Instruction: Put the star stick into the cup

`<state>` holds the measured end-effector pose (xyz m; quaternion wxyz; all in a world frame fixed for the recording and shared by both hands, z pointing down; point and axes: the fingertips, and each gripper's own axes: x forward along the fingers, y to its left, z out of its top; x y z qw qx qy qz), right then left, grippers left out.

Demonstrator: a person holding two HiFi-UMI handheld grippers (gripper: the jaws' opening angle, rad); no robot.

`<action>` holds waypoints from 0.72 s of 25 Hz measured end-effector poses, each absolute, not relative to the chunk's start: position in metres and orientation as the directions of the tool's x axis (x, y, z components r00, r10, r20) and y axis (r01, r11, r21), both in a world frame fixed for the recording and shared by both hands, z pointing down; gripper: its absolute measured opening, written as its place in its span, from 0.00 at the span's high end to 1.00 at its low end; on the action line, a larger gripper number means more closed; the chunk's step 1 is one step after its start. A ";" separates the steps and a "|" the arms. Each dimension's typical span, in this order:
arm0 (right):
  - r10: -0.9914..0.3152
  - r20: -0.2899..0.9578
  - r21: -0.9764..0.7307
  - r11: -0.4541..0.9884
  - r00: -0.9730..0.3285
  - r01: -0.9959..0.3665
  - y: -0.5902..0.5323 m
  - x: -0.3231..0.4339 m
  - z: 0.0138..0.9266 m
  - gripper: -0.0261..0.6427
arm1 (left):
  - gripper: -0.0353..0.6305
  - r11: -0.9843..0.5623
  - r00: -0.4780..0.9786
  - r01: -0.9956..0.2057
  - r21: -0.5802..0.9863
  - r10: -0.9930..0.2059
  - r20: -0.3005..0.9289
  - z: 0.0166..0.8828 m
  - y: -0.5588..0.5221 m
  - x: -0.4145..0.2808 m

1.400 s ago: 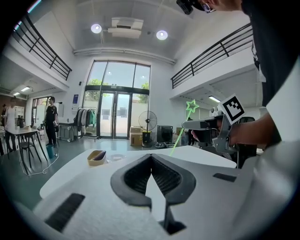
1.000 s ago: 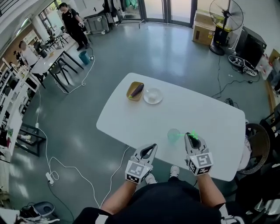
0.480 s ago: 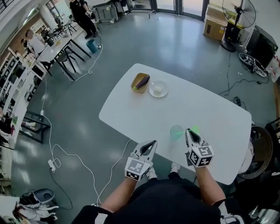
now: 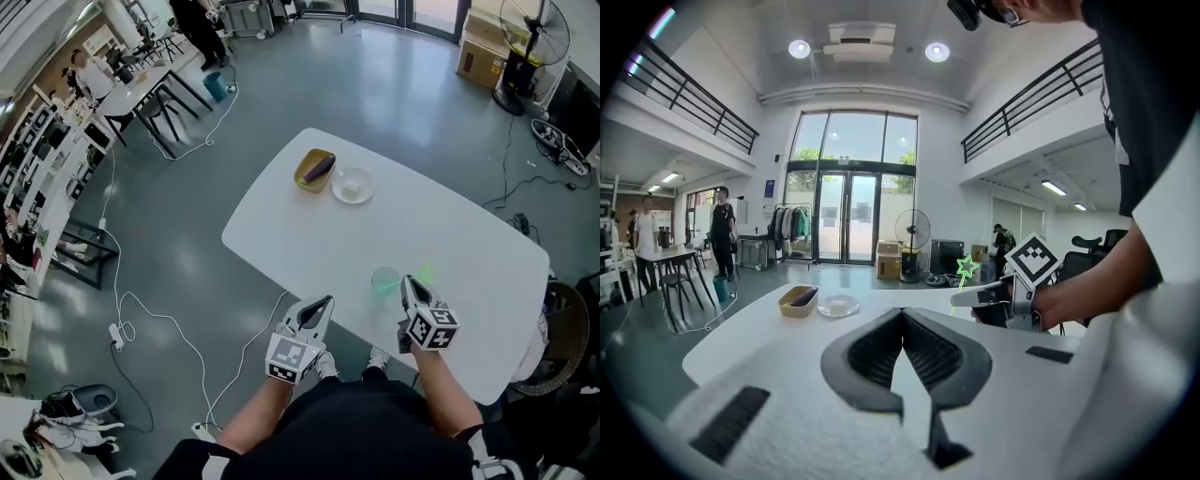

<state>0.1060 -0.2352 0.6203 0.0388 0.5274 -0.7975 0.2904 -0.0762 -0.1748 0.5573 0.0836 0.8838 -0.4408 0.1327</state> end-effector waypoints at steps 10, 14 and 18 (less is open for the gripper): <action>-0.817 0.390 -0.421 0.253 -0.426 -0.871 -0.243 0.104 0.634 0.93 | 0.93 -0.568 0.547 -0.822 0.031 -0.774 0.318 0.562 -0.171 -0.085; -0.819 0.393 -0.400 0.256 -0.417 -0.880 -0.244 0.104 0.634 0.92 | 0.93 -0.572 0.551 -0.819 0.031 -0.772 0.318 0.564 -0.171 -0.087; -0.817 0.406 -0.393 0.248 -0.409 -0.885 -0.244 0.110 0.638 0.88 | 0.93 -0.580 0.558 -0.814 0.028 -0.767 0.316 0.564 -0.175 -0.082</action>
